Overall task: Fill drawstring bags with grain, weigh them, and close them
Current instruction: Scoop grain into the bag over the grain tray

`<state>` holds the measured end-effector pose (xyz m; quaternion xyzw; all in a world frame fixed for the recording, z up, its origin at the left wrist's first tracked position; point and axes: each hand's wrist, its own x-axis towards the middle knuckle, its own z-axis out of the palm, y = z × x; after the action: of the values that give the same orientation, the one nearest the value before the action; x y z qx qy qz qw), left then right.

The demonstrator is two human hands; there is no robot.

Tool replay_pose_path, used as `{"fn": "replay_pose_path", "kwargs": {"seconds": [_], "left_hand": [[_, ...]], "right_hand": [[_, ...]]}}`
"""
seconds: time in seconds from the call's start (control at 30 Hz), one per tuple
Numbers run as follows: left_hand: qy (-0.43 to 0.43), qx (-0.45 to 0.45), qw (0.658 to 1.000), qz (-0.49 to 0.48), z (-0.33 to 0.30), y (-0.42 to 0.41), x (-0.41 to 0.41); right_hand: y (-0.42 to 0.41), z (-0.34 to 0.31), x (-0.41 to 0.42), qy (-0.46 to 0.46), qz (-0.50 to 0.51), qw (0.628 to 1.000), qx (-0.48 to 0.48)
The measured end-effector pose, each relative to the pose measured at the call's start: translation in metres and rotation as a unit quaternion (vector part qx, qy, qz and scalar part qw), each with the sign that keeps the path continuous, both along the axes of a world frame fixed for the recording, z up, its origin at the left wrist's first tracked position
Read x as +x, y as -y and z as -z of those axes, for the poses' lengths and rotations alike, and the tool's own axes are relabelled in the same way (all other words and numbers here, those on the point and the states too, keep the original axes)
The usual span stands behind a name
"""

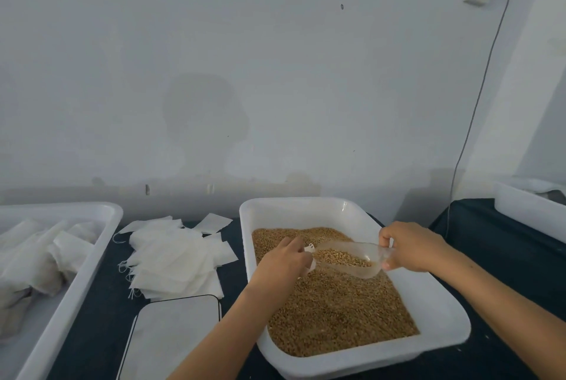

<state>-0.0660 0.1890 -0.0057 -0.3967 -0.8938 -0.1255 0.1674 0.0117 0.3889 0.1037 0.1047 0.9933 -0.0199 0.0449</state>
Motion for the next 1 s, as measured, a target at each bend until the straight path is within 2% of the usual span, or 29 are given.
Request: {"fn": "replay_pose_path", "kwargs": {"seconds": [0.23,0.5,0.73,1.0], "left_hand": [[0.006,0.026,0.999,0.018,0.001,0.000,0.000],[0.012,0.026,0.999,0.015,0.002,0.000,-0.002],[0.015,0.046,0.999,0.006,0.002,0.001,-0.002],[0.018,0.052,0.998,-0.011,0.002,0.002,-0.001]], "right_hand": [[0.018,-0.010,-0.014,0.010,-0.003,0.995,0.096],[0.032,-0.018,-0.023,-0.006,-0.031,0.974,0.225],[0.031,-0.017,-0.025,-0.022,-0.037,0.971,0.234],[0.027,-0.013,-0.019,-0.017,-0.036,0.984,0.176]]}}
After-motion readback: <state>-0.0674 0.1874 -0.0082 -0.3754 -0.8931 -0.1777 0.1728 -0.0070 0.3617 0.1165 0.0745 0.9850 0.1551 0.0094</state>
